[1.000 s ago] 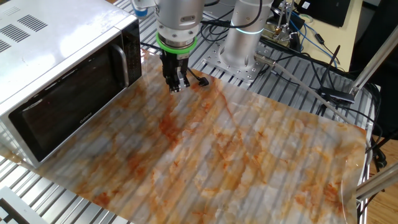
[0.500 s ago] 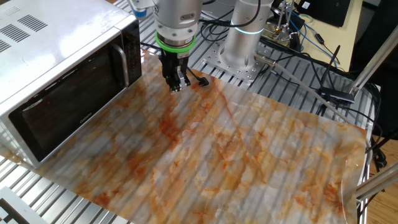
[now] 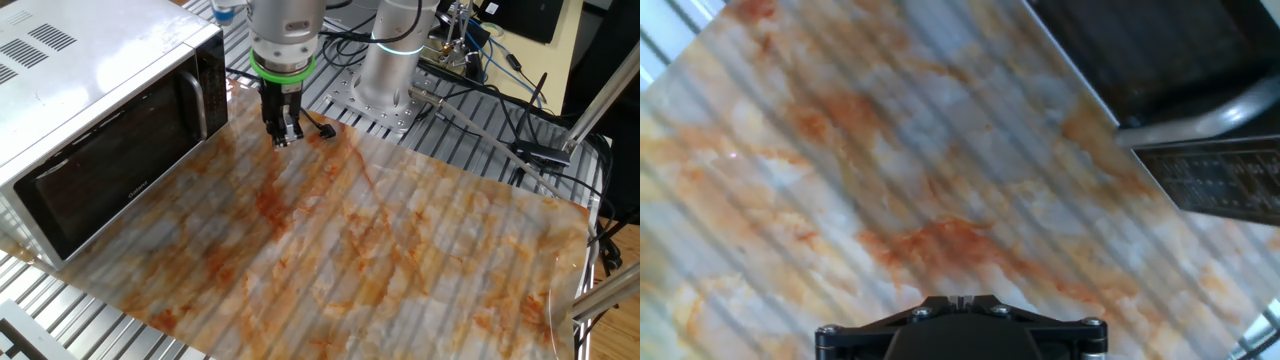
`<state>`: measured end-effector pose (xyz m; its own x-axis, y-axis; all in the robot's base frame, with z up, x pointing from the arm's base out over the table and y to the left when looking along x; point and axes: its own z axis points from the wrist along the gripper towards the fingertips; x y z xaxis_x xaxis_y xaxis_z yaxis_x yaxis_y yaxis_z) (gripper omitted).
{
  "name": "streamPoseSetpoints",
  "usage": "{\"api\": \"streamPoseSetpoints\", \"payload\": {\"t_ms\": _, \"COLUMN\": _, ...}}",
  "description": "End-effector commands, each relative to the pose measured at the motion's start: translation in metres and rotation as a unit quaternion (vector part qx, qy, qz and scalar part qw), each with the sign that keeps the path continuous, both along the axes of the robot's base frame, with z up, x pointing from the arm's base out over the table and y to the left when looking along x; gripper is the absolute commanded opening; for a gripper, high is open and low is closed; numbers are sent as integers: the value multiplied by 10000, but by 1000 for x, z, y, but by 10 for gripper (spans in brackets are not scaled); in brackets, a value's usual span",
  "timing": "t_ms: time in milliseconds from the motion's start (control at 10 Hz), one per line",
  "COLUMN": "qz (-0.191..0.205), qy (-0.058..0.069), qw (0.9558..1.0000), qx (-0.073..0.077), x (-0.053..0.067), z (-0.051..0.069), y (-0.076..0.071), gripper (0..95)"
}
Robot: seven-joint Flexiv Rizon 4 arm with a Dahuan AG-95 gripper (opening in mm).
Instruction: Open the microwave door
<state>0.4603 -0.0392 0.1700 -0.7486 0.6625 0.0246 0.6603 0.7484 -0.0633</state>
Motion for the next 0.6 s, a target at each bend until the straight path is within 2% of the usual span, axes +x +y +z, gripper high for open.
{"api": "streamPoseSetpoints", "payload": {"t_ms": 100, "qz": -155, "qy": 69, "qw": 9998, "qx": -111, "x": -1, "z": 1, "y": 0, "gripper": 0}}
{"api": "streamPoseSetpoints", "payload": {"t_ms": 300, "qz": -271, "qy": 99, "qw": 9995, "qx": -144, "x": -1, "z": 1, "y": 0, "gripper": 0}}
{"api": "streamPoseSetpoints", "payload": {"t_ms": 400, "qz": -406, "qy": 117, "qw": 9991, "qx": -59, "x": -1, "z": 1, "y": 0, "gripper": 0}}
{"api": "streamPoseSetpoints", "payload": {"t_ms": 500, "qz": -325, "qy": 113, "qw": 9994, "qx": 2, "x": -1, "z": 1, "y": 0, "gripper": 0}}
{"api": "streamPoseSetpoints", "payload": {"t_ms": 600, "qz": -347, "qy": 132, "qw": 9992, "qx": 174, "x": -4, "z": 0, "y": -6, "gripper": 0}}
